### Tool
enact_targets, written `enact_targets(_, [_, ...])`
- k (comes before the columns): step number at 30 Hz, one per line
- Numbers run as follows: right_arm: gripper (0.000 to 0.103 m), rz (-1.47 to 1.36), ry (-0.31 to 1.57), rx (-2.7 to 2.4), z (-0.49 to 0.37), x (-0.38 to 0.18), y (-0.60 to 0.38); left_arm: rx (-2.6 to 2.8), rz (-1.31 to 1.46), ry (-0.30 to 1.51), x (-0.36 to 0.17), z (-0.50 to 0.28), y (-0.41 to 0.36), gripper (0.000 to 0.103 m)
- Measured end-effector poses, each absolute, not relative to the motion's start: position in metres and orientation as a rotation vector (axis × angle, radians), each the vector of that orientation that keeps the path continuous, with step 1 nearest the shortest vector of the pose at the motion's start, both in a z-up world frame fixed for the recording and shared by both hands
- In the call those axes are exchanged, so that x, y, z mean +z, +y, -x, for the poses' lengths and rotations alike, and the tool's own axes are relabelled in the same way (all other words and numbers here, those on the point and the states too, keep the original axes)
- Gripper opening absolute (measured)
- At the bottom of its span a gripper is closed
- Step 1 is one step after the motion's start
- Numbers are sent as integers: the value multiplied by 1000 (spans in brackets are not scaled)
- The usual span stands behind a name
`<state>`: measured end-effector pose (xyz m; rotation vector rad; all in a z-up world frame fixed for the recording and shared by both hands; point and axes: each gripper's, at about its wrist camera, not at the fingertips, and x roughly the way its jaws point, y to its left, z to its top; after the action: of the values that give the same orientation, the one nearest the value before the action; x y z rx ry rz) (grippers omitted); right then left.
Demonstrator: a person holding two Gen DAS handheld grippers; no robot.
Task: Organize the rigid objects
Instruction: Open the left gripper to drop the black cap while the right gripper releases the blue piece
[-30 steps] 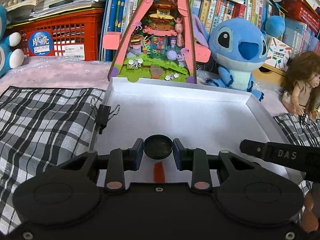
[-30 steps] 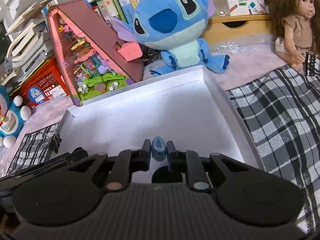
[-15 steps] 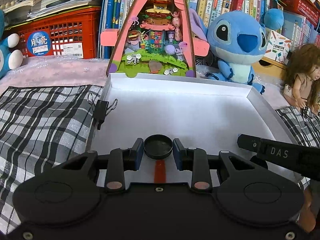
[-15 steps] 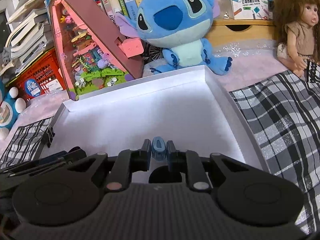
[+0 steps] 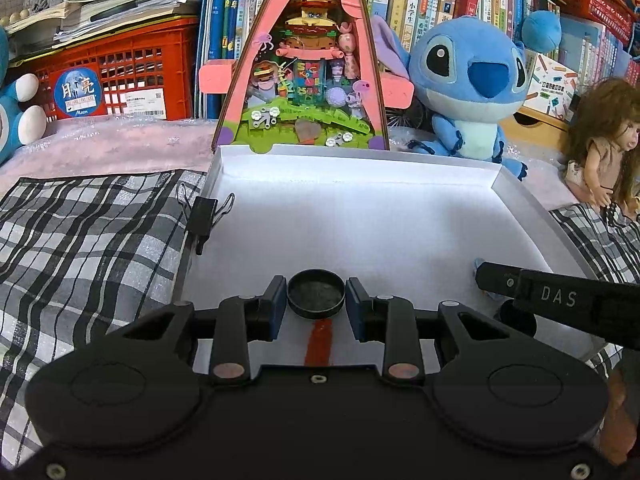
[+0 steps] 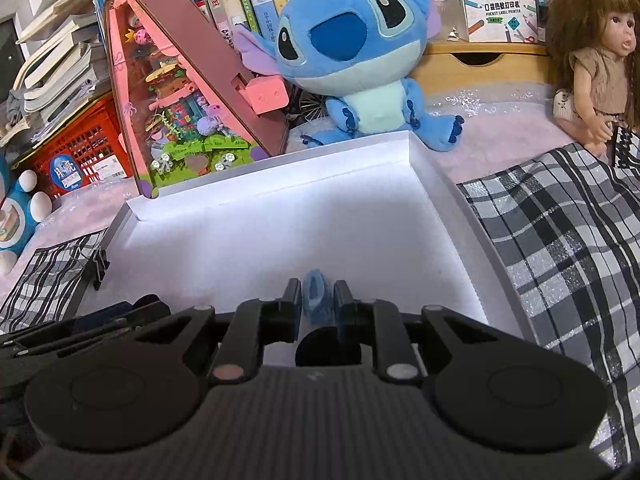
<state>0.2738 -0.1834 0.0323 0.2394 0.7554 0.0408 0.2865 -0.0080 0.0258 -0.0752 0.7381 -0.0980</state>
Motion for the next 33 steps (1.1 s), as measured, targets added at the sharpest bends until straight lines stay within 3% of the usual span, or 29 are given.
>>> enact_targets(4, [25,-245,761,43,-273,33,-185,-98,82,739,26,-285,-7,39])
enact_targets(18, [26,-263,749,56,-264,43,-191,-96,88,728,36,-275,-4,48])
enact_targets(24, [43,-269,725,72,-255,54,-195,-106,82,704,47,-261,-2,58])
enact_targets(33, [54,-242,687,121,-225,68,-200,-143,66,659,62,-226,-3,62])
